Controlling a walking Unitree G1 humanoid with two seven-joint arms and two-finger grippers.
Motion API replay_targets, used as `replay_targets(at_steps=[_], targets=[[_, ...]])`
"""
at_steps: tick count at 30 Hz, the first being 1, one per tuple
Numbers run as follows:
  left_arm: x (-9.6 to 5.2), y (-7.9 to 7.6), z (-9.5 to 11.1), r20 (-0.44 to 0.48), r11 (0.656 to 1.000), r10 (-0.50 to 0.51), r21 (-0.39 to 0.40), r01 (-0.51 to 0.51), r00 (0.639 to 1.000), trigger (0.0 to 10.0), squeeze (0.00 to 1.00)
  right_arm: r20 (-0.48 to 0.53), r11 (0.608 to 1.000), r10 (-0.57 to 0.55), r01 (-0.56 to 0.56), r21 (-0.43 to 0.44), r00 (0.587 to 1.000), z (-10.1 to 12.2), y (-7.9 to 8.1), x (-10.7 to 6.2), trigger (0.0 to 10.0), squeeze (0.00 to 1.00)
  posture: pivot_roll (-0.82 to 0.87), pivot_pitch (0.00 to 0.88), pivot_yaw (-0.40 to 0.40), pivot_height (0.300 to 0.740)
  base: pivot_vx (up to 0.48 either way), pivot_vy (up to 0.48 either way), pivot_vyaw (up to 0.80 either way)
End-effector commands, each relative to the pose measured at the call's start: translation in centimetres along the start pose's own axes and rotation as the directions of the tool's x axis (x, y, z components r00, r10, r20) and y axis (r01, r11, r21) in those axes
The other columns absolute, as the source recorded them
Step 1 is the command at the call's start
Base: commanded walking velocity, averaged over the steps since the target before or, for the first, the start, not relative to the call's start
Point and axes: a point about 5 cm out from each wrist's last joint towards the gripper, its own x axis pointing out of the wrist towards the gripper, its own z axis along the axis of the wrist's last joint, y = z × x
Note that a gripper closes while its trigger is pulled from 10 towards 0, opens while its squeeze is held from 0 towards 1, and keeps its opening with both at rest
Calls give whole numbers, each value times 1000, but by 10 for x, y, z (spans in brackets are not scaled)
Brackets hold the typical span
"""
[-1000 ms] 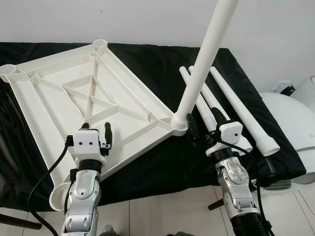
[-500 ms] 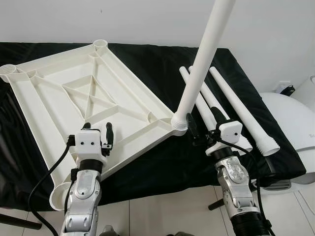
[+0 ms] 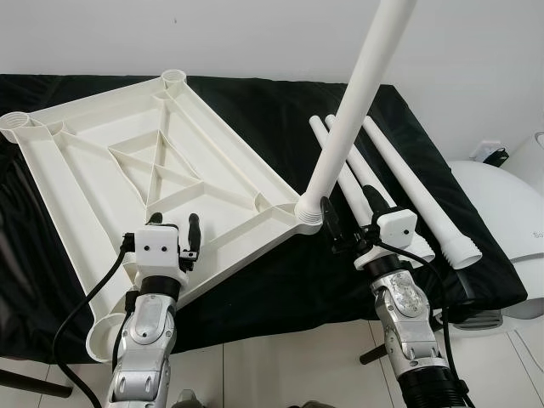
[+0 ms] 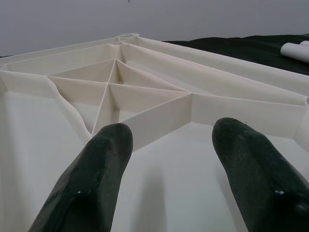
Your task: Building children table
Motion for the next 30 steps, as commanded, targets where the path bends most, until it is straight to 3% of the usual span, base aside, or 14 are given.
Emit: replay_targets(at_steps=[1, 30], targets=[[-6, -4, -13, -69, 1000, -31, -5, 31, 997, 10000, 0, -13, 1000, 6, -6, 2, 1000, -3, -1, -3, 10000, 0, 71, 76, -74, 740, 0, 0, 0], [-4, -6, -11, -60, 999, -48, -1, 48, 997, 10000, 0, -10, 1000, 31, -31, 0, 999, -2, 0, 0, 10000, 0, 77, 59, -83, 740, 0, 0, 0]])
